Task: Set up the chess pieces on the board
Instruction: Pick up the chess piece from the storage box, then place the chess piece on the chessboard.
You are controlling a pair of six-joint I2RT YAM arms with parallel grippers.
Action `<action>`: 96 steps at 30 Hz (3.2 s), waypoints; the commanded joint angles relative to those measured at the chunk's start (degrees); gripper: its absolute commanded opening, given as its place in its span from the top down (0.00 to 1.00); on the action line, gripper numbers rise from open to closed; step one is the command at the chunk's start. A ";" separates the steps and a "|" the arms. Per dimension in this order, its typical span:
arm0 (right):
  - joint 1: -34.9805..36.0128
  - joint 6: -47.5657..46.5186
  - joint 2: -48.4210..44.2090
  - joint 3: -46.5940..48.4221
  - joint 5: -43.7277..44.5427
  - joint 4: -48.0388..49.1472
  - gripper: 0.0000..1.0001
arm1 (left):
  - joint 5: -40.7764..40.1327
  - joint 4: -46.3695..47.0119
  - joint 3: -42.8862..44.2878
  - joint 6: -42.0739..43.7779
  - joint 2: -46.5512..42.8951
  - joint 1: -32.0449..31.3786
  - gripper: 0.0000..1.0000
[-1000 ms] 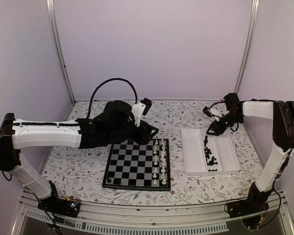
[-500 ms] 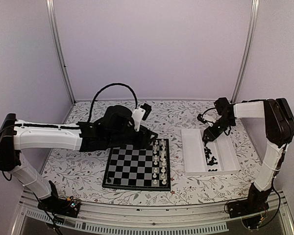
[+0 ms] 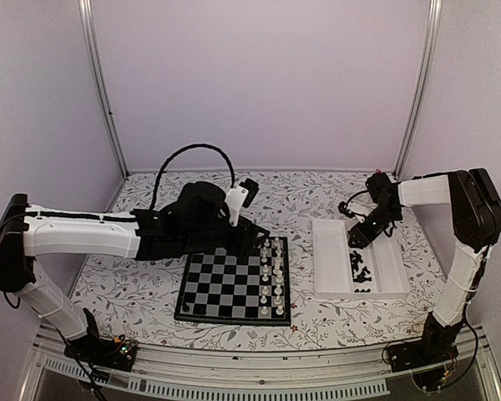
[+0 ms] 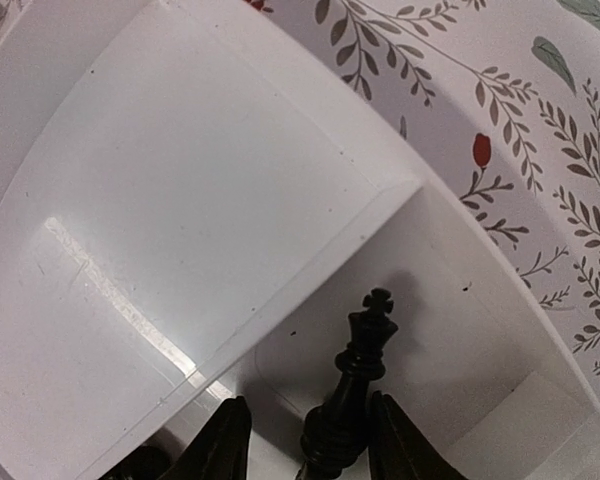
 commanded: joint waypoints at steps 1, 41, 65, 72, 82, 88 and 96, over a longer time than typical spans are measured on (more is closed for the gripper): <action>0.06 -0.18 -1.93 -3.13 1.18 -2.58 0.59 | 0.49 1.80 -0.40 -0.36 0.59 -0.76 0.40; -3.05 -8.25 -27.39 -15.65 -18.87 1.12 0.93 | 18.17 13.77 18.08 -14.69 20.58 2.07 0.42; -2.96 -14.45 -31.33 -18.64 -32.61 -3.03 0.91 | 37.90 21.93 47.61 -32.28 51.44 2.02 0.54; -3.02 -14.55 -31.09 -18.56 -32.79 -2.97 0.90 | 39.34 22.21 49.31 -32.88 53.15 1.79 0.62; -3.01 -14.42 -30.56 -18.55 -32.72 -3.01 0.90 | 40.24 23.33 50.09 -32.86 53.70 1.53 0.88; -3.01 -14.56 -28.46 -18.56 -28.45 -2.41 0.88 | 38.15 25.29 46.62 -30.72 50.27 2.02 1.00; -3.07 -13.62 -26.45 -18.62 -26.08 -1.94 0.86 | 35.61 32.51 36.81 -32.14 43.77 4.77 1.00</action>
